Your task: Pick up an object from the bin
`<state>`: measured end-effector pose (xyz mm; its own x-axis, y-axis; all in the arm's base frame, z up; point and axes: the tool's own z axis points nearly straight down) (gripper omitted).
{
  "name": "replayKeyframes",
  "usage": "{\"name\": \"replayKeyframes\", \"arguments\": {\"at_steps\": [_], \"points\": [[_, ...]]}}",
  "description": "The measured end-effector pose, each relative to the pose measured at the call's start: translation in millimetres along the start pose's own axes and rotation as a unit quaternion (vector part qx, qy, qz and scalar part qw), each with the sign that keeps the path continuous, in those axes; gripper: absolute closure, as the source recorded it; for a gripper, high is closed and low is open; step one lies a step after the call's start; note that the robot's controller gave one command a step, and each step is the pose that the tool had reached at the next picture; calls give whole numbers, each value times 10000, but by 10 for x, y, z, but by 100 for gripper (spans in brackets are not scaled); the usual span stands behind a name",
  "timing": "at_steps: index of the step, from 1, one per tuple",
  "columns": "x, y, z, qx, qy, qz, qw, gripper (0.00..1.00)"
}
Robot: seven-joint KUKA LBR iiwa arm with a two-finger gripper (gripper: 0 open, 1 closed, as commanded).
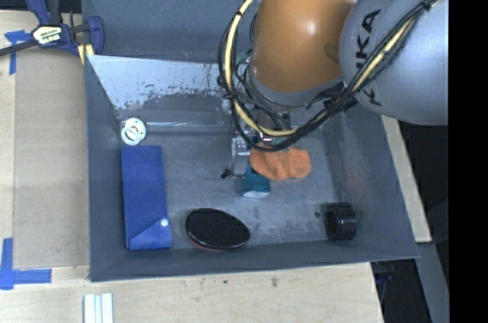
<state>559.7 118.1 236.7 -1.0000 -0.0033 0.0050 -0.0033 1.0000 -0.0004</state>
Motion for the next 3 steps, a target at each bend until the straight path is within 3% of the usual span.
{"name": "replayKeyframes", "arguments": {"at_steps": [1,2,3], "points": [[-12,-8,-51,-6,-42,15,10000,0],[195,29,464,-5,-55,-438,9990,0],[651,42,741,-4,-34,177,9998,0]]}}
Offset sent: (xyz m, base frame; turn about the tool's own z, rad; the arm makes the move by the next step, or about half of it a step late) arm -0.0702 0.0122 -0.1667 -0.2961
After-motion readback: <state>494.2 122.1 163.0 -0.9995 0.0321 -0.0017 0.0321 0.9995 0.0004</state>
